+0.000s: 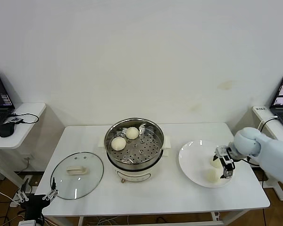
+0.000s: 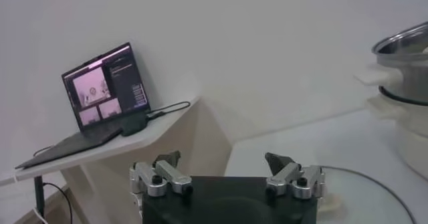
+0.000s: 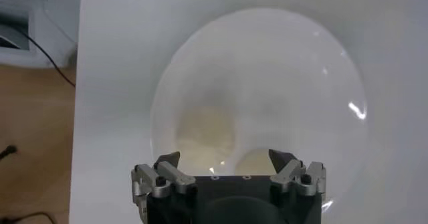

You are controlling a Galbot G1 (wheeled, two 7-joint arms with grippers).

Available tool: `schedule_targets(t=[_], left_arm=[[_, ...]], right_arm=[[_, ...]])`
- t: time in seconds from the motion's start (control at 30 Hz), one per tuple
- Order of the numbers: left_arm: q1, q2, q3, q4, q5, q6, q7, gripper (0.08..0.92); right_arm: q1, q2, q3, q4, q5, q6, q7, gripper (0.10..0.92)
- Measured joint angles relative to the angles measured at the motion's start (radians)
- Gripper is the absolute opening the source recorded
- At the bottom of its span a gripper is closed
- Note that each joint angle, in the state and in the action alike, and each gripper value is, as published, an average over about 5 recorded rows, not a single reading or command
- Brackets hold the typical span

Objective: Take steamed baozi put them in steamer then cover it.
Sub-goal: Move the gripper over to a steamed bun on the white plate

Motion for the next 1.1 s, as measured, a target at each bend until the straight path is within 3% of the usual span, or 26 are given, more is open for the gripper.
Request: schedule_targets(t=[0.47,0.8,1.1], left_arm=[[-0.007,-0.002,0.000,0.006,0.000,-0.001,0.000,0.823],[-0.010,-0.003,0.000,0.006,0.001,-0.001,0.000,0.823],[-0.009,-0.002,0.002,0.000,0.003,0.000,0.000,0.823]], right_arm=[[-0.058,0.044,0.022,-0.041,-0.032,-0.008,0.014,0.821],[-0.063,0.055,0.027,-0.054,-0.040,-0.008,0.007,0.668],[-0.051,0.059,0.028,-0.055,-0.034,-0.007,-0.006,0.637]])
